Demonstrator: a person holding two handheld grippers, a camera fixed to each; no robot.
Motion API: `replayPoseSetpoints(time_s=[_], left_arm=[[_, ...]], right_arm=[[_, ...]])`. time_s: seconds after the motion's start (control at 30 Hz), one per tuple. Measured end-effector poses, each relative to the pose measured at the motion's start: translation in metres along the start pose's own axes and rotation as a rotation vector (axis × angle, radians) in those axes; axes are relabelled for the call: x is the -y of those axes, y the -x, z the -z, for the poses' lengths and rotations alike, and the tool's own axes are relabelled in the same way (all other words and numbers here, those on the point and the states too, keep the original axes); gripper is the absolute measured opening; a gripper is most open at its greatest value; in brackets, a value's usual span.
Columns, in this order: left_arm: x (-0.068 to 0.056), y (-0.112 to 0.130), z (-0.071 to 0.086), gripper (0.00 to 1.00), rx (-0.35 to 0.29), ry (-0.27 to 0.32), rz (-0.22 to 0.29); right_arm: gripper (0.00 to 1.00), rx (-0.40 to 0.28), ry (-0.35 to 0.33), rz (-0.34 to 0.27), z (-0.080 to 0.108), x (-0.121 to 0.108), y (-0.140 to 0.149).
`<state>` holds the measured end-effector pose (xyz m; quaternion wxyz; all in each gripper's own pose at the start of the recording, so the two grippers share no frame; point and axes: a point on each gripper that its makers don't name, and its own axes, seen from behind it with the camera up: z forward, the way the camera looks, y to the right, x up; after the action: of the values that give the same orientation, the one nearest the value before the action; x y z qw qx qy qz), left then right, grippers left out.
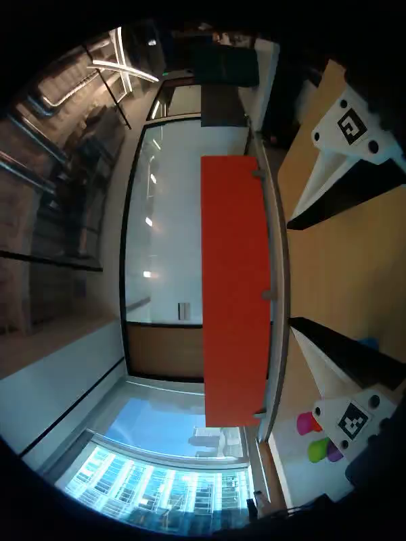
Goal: Pour water
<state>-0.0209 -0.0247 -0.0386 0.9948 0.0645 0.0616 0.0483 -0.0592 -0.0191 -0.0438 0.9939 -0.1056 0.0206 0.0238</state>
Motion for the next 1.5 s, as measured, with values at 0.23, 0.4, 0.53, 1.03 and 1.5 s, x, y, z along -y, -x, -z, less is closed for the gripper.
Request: replayPoseSetpoints(time_s=[0.23, 0.4, 0.53, 1.03, 1.5], left_arm=[[0.004, 0.023, -0.006, 1.0, 0.008, -0.02, 0.027], [0.003, 0.038, -0.007, 1.0, 0.021, -0.023, 0.025], [-0.003, 0.041, -0.009, 1.0, 0.017, -0.021, 0.014], [-0.016, 0.064, -0.018, 1.0, 0.034, 0.001, 0.024], [-0.019, 0.079, -0.019, 1.0, 0.053, 0.013, 0.044]], right_arm=[[1.0, 0.009, 0.015, 0.053, 0.003, 0.0, -0.002], [1.0, 0.018, 0.024, 0.071, 0.005, 0.003, -0.003], [1.0, 0.017, 0.026, 0.084, 0.004, 0.006, -0.007], [1.0, 0.021, 0.017, 0.112, 0.004, 0.014, -0.009], [1.0, 0.022, 0.014, 0.12, 0.003, 0.019, -0.011]])
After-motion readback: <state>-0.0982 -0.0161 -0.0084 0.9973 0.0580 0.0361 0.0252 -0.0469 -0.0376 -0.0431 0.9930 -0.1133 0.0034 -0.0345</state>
